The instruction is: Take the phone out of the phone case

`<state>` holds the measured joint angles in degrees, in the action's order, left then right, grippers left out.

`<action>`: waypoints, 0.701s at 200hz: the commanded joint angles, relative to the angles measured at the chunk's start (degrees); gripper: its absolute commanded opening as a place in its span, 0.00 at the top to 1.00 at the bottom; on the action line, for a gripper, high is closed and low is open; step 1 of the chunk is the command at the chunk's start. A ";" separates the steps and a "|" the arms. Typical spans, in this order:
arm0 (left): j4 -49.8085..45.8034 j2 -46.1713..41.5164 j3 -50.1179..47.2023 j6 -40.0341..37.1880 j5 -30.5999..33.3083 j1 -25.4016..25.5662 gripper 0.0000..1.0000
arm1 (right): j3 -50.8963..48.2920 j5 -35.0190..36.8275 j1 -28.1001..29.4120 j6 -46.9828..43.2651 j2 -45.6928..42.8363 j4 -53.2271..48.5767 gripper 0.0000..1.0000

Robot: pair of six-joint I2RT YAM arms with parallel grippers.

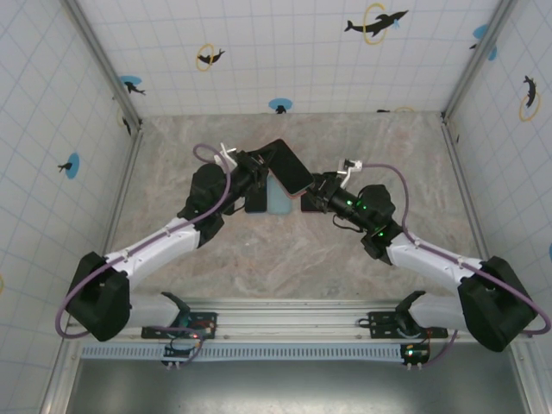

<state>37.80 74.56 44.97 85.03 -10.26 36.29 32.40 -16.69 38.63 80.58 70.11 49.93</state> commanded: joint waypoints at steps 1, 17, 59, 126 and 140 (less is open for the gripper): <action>-0.98 1.17 -0.12 -0.47 -0.29 0.30 1.00 | 2.05 0.08 0.31 1.43 -0.96 5.18 0.88; -1.39 1.67 0.03 -0.57 -0.54 0.28 1.00 | 1.61 0.44 -0.09 1.86 -1.11 6.38 0.91; -0.63 3.29 1.55 0.04 -1.59 0.26 0.89 | -0.39 0.66 -1.62 4.85 -0.46 12.46 0.98; -0.05 3.72 2.31 0.05 -2.26 0.18 0.70 | -2.94 3.08 -2.71 5.44 -2.46 15.55 1.00; 0.37 3.88 2.43 0.18 -2.82 0.11 0.61 | -3.07 3.07 -2.86 5.64 -2.62 15.72 1.00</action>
<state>37.87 77.69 46.13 85.47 -11.60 36.34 29.67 -15.68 36.38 85.58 69.97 57.23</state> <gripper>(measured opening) 0.323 0.123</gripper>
